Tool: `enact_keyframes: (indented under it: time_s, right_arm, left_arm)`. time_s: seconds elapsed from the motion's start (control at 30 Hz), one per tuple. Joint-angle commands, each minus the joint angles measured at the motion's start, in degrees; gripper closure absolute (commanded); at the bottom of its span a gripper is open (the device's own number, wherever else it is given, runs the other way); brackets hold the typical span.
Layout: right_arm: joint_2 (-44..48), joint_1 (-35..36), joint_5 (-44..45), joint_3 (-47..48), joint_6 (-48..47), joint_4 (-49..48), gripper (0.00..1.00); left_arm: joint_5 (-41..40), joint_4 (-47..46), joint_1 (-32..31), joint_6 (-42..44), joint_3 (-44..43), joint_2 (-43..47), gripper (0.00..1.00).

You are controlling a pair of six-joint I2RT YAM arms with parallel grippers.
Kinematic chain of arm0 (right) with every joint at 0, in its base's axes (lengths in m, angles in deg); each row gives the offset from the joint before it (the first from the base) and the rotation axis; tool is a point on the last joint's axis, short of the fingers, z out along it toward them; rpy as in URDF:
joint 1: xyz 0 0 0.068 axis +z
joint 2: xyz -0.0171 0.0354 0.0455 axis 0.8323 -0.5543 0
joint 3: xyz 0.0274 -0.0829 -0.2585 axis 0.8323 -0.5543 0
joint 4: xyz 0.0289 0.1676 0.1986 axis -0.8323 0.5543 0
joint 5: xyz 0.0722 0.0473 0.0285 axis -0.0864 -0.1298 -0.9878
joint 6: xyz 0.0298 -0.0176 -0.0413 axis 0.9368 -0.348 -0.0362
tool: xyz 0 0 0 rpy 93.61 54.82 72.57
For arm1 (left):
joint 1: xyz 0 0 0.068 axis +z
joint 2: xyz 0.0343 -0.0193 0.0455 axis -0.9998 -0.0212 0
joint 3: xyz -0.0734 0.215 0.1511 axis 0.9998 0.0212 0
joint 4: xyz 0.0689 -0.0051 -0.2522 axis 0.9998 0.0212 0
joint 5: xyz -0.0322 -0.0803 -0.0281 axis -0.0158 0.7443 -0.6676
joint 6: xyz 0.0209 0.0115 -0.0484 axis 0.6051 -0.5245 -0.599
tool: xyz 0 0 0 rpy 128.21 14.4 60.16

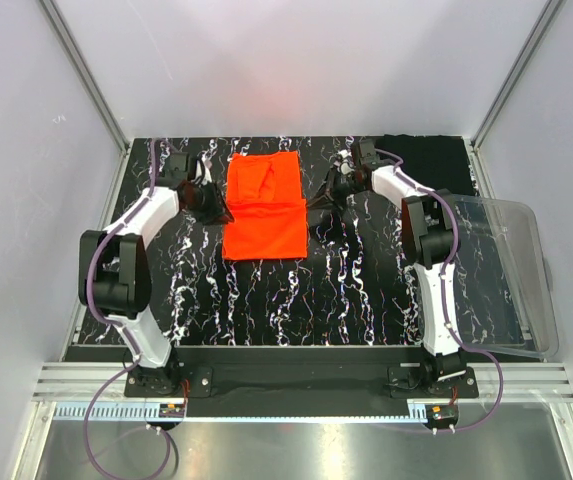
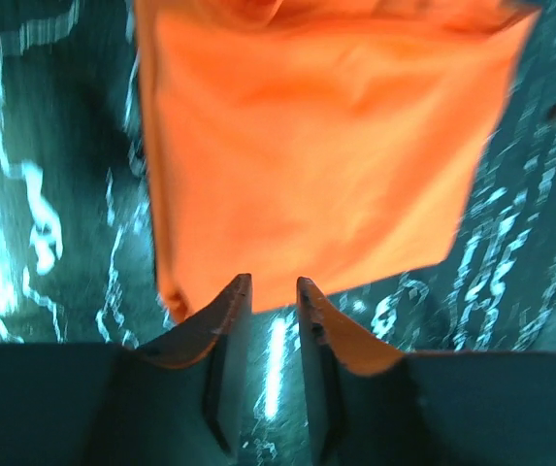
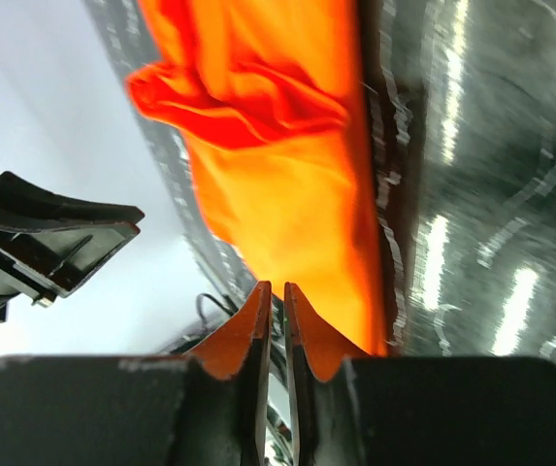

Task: Fold and stack the t-shirts
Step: Fold the tshirt

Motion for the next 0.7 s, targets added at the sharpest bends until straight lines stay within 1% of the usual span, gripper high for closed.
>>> enact_keyframes:
  time_s: [0.0, 0.1, 0.27, 0.47, 0.57, 0.67]
  right_arm:
    - [-0.38, 1.14, -2.84, 2.78, 7.33, -6.40, 0.84]
    - [-2.05, 1.85, -3.19, 3.56, 10.67, -9.91, 0.84]
    - [-5.56, 2.90, -3.71, 6.20, 14.88, -12.56, 0.84]
    - [-9.78, 2.99, -2.84, 9.45, 17.18, -13.88, 0.84]
    - [-11.80, 2.99, -2.14, 11.55, 17.27, -13.70, 0.84]
    - [-14.60, 2.82, -1.78, 14.62, 17.70, -13.70, 0.84]
  left_arm:
    - [1.74, -1.31, 0.54, -0.45, -5.73, -4.31, 0.72]
    - [2.80, -2.98, 0.81, -0.45, -9.07, -8.70, 0.71]
    - [5.52, -3.42, 2.57, -1.15, -14.70, -17.31, 0.71]
    - [6.23, -4.65, 3.89, -1.85, -19.53, -23.30, 0.70]
    - [7.19, -4.83, 4.32, -2.21, -21.73, -25.50, 0.66]
    - [7.20, -5.00, 5.03, -2.29, -22.70, -26.29, 0.61]
